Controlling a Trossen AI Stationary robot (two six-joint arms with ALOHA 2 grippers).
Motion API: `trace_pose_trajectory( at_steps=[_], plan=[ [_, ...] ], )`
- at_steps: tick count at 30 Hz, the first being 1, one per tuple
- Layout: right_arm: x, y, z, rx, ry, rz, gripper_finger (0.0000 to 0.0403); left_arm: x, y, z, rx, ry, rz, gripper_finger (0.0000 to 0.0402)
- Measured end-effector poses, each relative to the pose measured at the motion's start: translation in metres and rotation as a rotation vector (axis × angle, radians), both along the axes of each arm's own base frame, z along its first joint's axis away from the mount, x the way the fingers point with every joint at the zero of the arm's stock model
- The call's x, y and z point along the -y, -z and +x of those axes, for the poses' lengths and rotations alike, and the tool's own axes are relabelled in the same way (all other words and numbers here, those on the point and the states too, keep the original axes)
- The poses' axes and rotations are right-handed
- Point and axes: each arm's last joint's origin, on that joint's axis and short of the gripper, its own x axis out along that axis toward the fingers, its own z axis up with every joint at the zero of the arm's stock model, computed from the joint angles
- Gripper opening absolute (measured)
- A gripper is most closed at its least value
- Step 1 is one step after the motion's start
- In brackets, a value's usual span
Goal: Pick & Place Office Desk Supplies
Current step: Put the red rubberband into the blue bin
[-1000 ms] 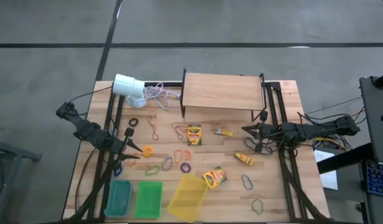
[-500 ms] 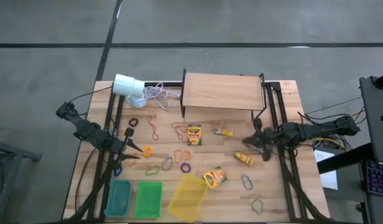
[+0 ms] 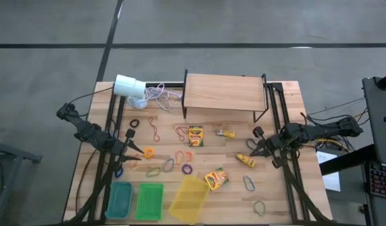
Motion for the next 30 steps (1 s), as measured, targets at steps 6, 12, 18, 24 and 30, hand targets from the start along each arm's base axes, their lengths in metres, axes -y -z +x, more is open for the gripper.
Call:
trace_pose_trajectory(
  at_steps=[6,12,18,24,30],
  plan=[
    [-0.0001,0.0080,-0.0005,-0.146,0.008,0.113,0.0008,0.0000,0.0000,0.0000,0.000,0.000,-0.001,0.0141],
    [-0.0001,0.0082,-0.0003,-0.155,0.010,0.125,0.0008,0.0000,0.0001,0.0000,0.000,0.000,0.000,0.0141],
    [-0.0001,0.0082,-0.0003,-0.153,0.009,0.121,0.0008,0.0000,0.0000,0.0000,0.000,0.000,0.000,0.0141],
    [-0.0001,0.0083,-0.0003,-0.152,0.009,0.118,0.0008,-0.0002,-0.0001,0.0001,0.052,0.027,0.161,0.0141],
    [-0.0001,0.0083,-0.0003,-0.153,0.009,0.118,0.0008,-0.0002,-0.0002,0.0002,0.084,0.047,0.253,0.0141]
  ],
)
